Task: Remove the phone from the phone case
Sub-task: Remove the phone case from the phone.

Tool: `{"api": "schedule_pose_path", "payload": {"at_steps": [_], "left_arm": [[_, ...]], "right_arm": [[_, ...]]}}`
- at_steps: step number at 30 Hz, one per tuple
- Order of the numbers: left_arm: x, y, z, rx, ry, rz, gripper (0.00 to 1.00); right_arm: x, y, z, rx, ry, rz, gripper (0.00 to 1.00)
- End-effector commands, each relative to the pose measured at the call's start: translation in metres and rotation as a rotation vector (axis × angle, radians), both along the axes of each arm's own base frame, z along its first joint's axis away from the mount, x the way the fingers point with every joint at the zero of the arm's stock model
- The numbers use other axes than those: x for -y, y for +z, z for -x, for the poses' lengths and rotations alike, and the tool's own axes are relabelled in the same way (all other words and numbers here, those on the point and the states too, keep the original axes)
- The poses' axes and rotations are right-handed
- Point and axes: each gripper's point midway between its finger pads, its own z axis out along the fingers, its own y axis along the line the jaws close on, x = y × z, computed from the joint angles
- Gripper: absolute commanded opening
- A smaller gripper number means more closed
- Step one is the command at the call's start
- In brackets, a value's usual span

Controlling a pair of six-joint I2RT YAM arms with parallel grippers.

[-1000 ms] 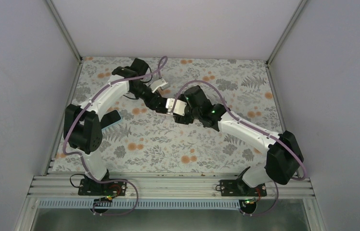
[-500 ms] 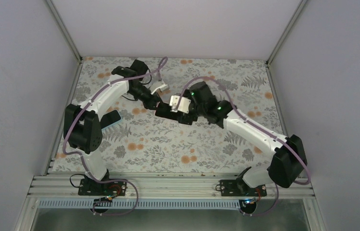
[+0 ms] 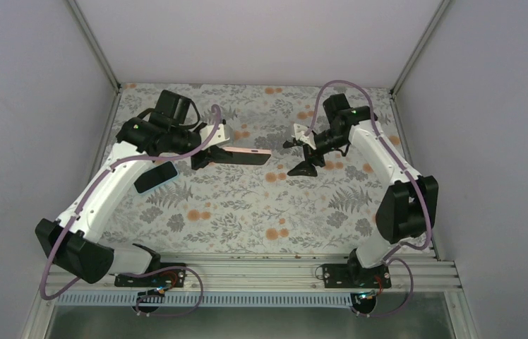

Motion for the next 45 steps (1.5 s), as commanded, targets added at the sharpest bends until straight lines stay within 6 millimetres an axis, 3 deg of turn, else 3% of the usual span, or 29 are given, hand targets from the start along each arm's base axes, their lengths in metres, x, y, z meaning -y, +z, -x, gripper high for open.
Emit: {"api": "schedule_pose_path", "payload": {"at_steps": [1, 3, 8, 15, 25, 35, 39, 43, 45], "left_arm": [[0.007, -0.008, 0.002, 0.005, -0.063, 0.023, 0.02], [0.008, -0.007, 0.001, 0.012, -0.057, 0.028, 0.02], [0.01, -0.007, -0.005, 0.032, -0.043, 0.037, 0.02], [0.019, -0.01, 0.004, -0.022, -0.101, 0.038, 0.02], [0.022, -0.009, 0.047, -0.045, -0.226, 0.043, 0.02], [-0.013, -0.034, 0.106, 0.011, -0.365, -0.059, 0.02], [-0.034, -0.051, 0.112, 0.042, -0.34, -0.165, 0.02], [-0.04, -0.051, 0.119, 0.051, -0.328, -0.166, 0.02], [-0.039, -0.047, 0.113, 0.071, -0.304, -0.164, 0.02]], "right_arm": [[-0.018, 0.037, 0.024, -0.026, 0.116, -0.142, 1.0], [-0.023, 0.04, 0.024, -0.035, 0.129, -0.142, 1.0], [-0.049, 0.019, 0.036, -0.079, 0.203, -0.07, 1.0], [-0.067, 0.023, 0.023, -0.078, 0.214, -0.114, 0.93], [-0.079, 0.01, -0.012, -0.102, 0.213, -0.104, 0.92], [-0.06, 0.012, -0.061, -0.049, 0.141, -0.13, 0.91], [-0.044, 0.017, -0.082, -0.012, 0.089, -0.12, 0.91], [-0.023, 0.024, -0.117, -0.042, -0.024, -0.145, 0.81], [-0.016, 0.024, -0.115, -0.055, -0.036, -0.153, 0.81]]}}
